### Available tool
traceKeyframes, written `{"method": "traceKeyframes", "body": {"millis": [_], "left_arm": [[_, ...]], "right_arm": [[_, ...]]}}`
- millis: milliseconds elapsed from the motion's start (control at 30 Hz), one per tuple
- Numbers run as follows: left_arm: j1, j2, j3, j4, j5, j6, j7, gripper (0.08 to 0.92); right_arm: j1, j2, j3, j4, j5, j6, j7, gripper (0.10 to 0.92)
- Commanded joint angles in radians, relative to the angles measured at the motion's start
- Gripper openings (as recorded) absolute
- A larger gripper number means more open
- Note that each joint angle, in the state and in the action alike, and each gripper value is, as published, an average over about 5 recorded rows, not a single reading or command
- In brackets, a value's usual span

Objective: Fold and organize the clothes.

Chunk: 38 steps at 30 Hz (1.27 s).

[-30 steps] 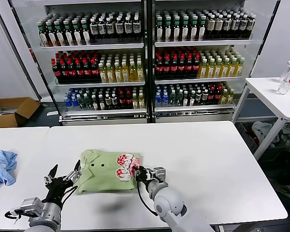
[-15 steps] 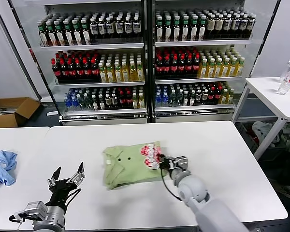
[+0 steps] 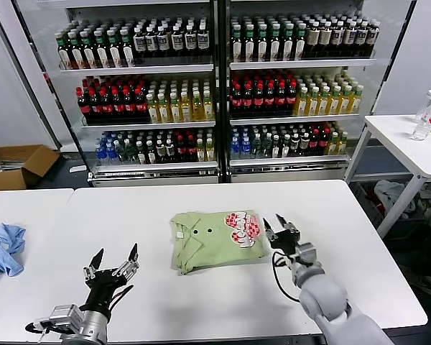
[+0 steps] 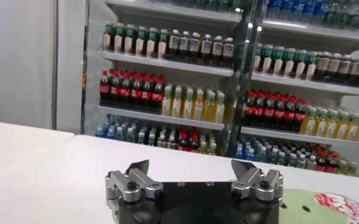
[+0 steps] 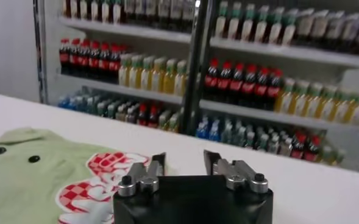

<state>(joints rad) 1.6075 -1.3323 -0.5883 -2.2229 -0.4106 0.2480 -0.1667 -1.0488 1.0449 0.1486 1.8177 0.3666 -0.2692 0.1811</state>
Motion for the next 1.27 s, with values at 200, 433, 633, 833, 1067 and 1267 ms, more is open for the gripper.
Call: {"method": "traceKeyframes", "body": {"millis": [200,433,633,833,1067,1267], "left_arm": [[0.054,-0.028,0.004,-0.099,0.061,0.002,0.05,0.823],[0.079,-0.034,0.007,-0.127,0.074,-0.007,0.054,0.823],[0.105,-0.055,-0.005,-0.145,0.094,-0.019,0.058,0.823],[0.145,-0.06,-0.011,-0.148,0.169,-0.04,0.065,0.823],[0.154,-0.08,-0.012,-0.164,0.188,-0.043,0.071,0.823],[0.167,-0.085,-0.019,-0.176,0.19,-0.042,0.073,0.822]], "right_arm": [[-0.399,0.053,0.211,0.283,-0.109,0.188,-0.012,0.665],[-0.428,0.075,0.222,0.307,-0.137,0.207,-0.014,0.813],[-0.402,0.091,0.237,0.316,-0.172,0.175,-0.022,0.822],[-0.414,0.1,0.223,0.323,-0.171,0.171,-0.014,0.823],[-0.425,0.104,0.217,0.341,-0.176,0.172,0.016,0.823],[-0.43,0.093,0.222,0.355,-0.166,0.145,0.014,0.823]]}}
